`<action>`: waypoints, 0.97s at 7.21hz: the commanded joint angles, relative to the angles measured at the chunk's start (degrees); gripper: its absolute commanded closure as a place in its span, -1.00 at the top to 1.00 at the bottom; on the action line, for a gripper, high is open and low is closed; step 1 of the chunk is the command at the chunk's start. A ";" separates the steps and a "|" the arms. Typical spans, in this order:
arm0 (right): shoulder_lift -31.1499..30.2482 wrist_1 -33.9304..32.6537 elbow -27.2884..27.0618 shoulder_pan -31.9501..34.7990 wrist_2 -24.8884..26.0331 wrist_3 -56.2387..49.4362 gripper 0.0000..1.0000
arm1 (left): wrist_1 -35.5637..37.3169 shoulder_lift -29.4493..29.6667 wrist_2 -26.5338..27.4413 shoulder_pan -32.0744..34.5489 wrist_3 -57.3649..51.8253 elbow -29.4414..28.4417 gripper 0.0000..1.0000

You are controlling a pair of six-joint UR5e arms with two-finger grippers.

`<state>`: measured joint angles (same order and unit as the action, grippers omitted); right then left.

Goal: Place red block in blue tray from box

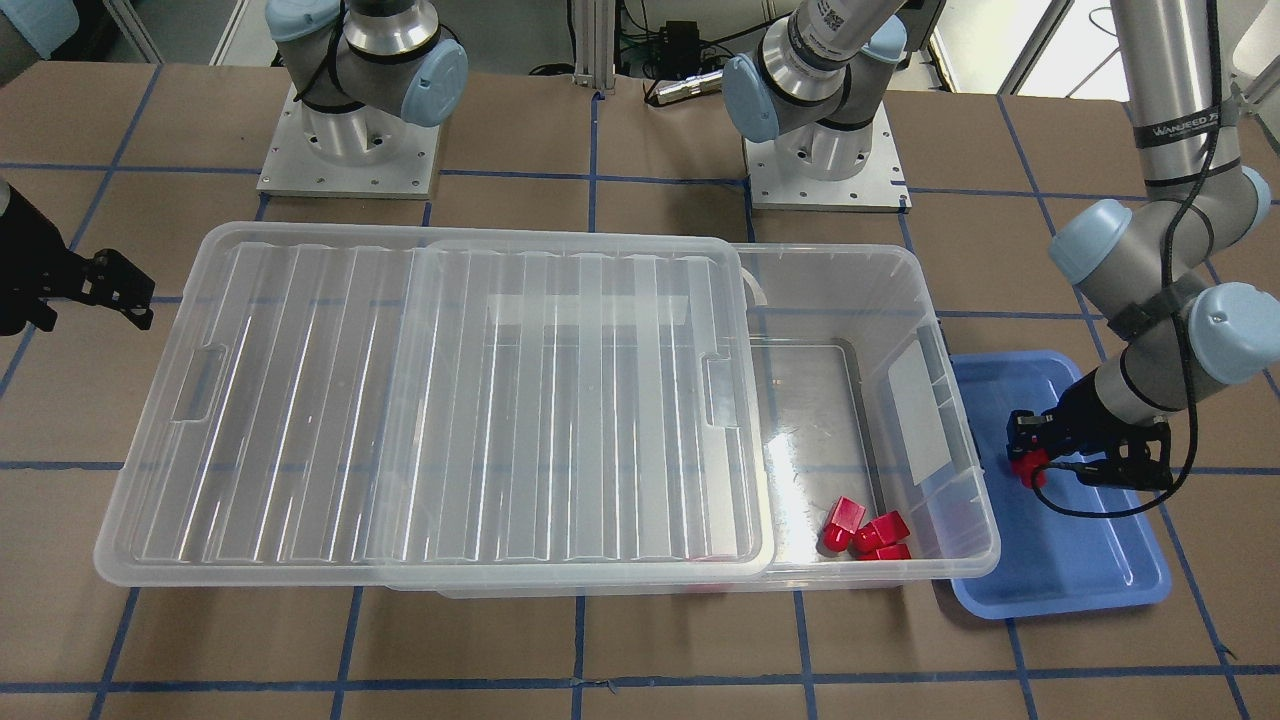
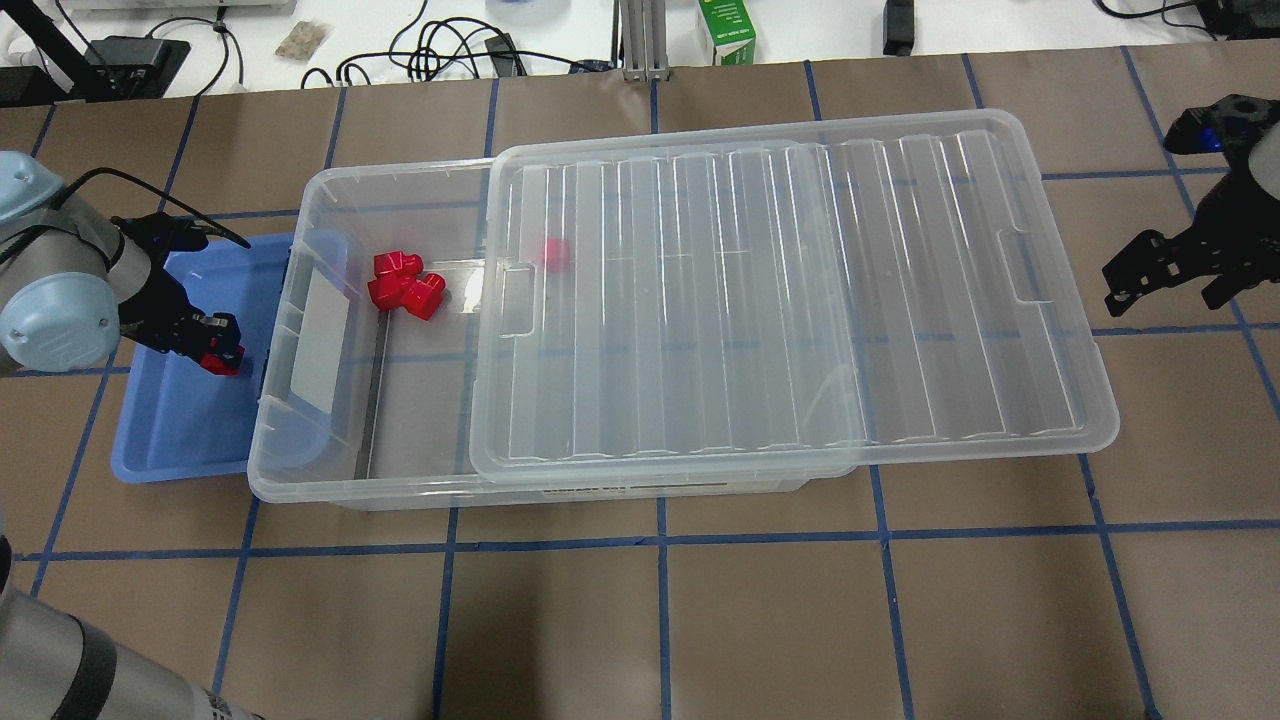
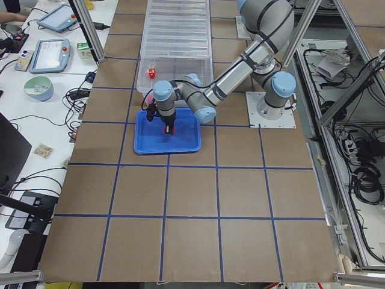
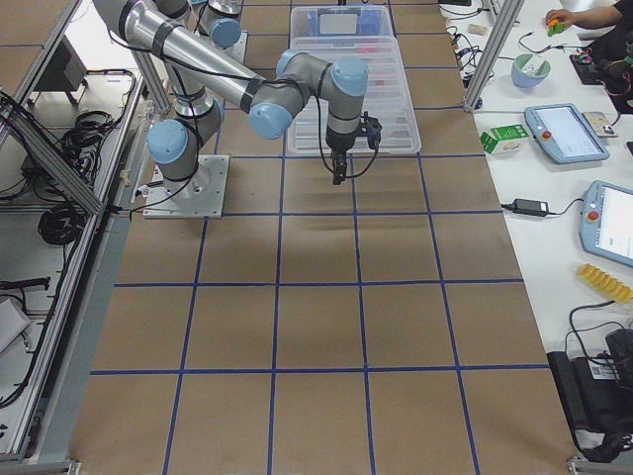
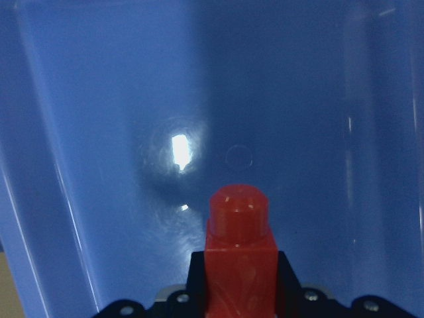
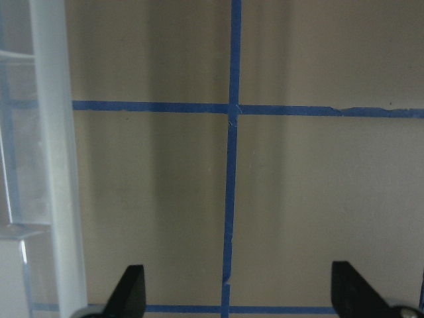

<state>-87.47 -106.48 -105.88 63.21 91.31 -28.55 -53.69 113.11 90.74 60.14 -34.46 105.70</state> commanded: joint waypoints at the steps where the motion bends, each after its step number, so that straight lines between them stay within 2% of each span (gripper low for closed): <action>1: 0.98 -0.92 -0.12 0.59 -0.78 0.77 1.00 | -3.85 -2.61 0.67 1.73 1.41 -4.25 1.00; 3: 1.42 -2.49 -0.12 4.44 -0.96 5.50 1.00 | -23.47 -8.66 0.67 7.50 1.67 -14.50 1.00; 4: 1.42 -2.50 -0.12 7.16 -0.96 8.39 1.00 | -30.09 -11.30 0.93 10.93 2.72 -19.61 1.00; 5: 1.34 -2.59 -0.03 10.06 -0.96 11.73 1.00 | -35.03 -14.29 1.46 14.70 3.69 -23.14 1.00; 7: 1.34 -2.59 -0.03 16.64 -0.96 20.94 1.00 | -35.96 -18.08 0.59 23.31 11.40 -23.26 1.00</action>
<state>-86.12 -109.02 -105.92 75.80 90.35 -13.09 -88.39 97.26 91.84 78.22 -27.17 83.11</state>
